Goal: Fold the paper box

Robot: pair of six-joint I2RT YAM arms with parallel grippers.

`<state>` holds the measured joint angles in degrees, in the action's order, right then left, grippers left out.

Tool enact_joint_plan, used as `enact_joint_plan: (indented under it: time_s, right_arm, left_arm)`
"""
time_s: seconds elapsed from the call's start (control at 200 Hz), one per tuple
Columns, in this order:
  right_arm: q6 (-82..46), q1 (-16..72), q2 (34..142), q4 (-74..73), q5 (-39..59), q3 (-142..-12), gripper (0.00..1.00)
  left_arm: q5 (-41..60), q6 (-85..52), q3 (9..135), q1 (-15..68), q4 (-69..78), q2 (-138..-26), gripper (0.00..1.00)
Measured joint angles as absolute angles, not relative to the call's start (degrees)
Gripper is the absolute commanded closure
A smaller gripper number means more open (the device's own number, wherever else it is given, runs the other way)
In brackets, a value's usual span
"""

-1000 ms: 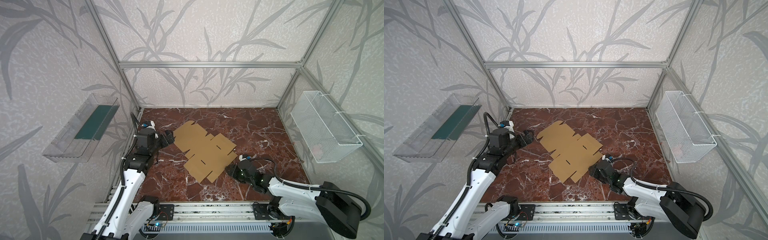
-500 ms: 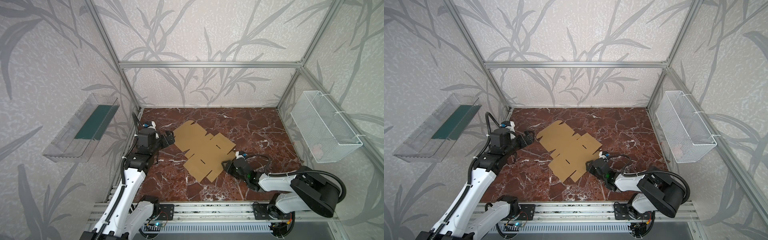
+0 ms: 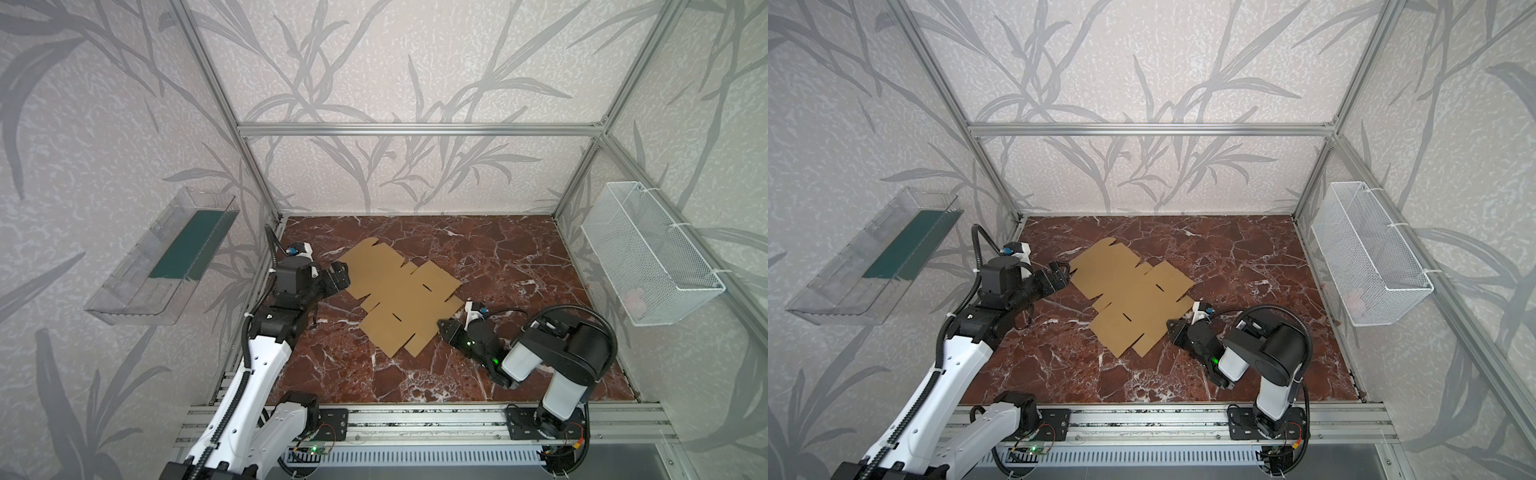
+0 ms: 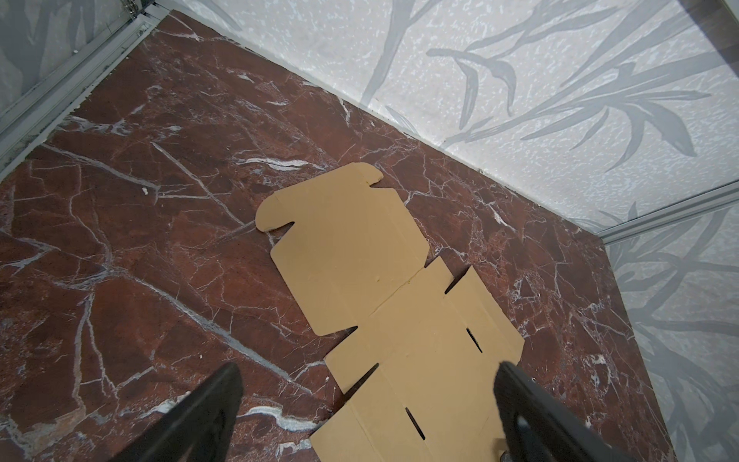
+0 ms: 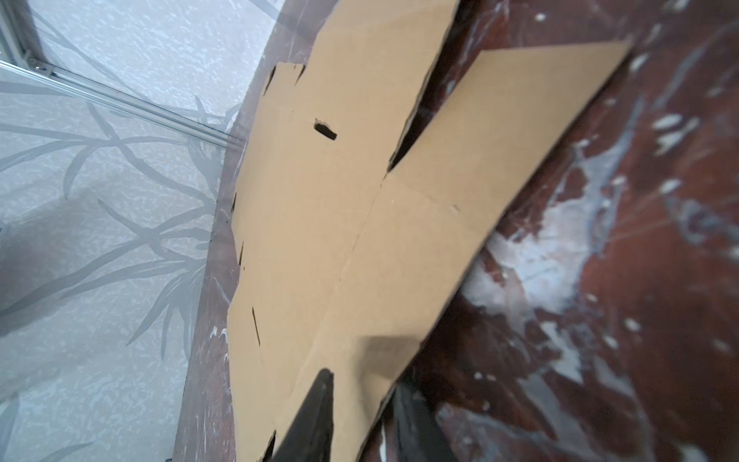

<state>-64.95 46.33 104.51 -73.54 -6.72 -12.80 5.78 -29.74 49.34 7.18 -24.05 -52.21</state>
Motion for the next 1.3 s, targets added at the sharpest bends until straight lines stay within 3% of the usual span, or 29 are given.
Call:
enact_joint_plan:
  time_s: [0.22,0.395,0.465,0.625,0.8,0.905,1.075,1.3]
  right_arm:
    - [-63.37,45.98,108.73,-82.52,-5.65,-12.16,0.89]
    - [-61.25,45.8,106.32,-81.12,-5.69,-10.26,1.0]
    - [-60.27,45.8,102.67,-77.43,-5.74,-9.67,1.0]
    - [-55.42,46.09,83.77,-61.73,-6.24,-10.63,1.0]
    - [-45.19,46.78,57.56,-33.5,-8.88,-18.65,1.0]
    - [-38.72,46.85,47.27,-20.14,-11.07,-24.03,1.0]
    - [-29.08,48.07,39.83,-2.26,-15.46,-31.0,1.0]
    - [-17.56,57.21,40.07,12.45,-26.44,-38.02,1.0]
  left_arm:
    - [6.11,-29.52,49.34,7.18,-24.03,-52.23,0.01]
    - [6.15,-29.5,49.34,7.18,-24.03,-52.25,0.01]
    - [6.15,-29.5,49.34,7.18,-24.03,-52.25,0.01]
    - [6.15,-29.39,49.34,7.18,-24.03,-52.21,0.01]
    - [6.13,-29.1,49.34,7.18,-23.97,-50.92,0.01]
    - [6.15,-29.1,49.04,7.42,-23.44,-48.71,0.01]
    - [6.44,-29.15,47.07,7.44,-21.8,-44.01,0.01]
    - [6.33,-29.54,44.47,7.44,-20.1,-37.6,0.01]
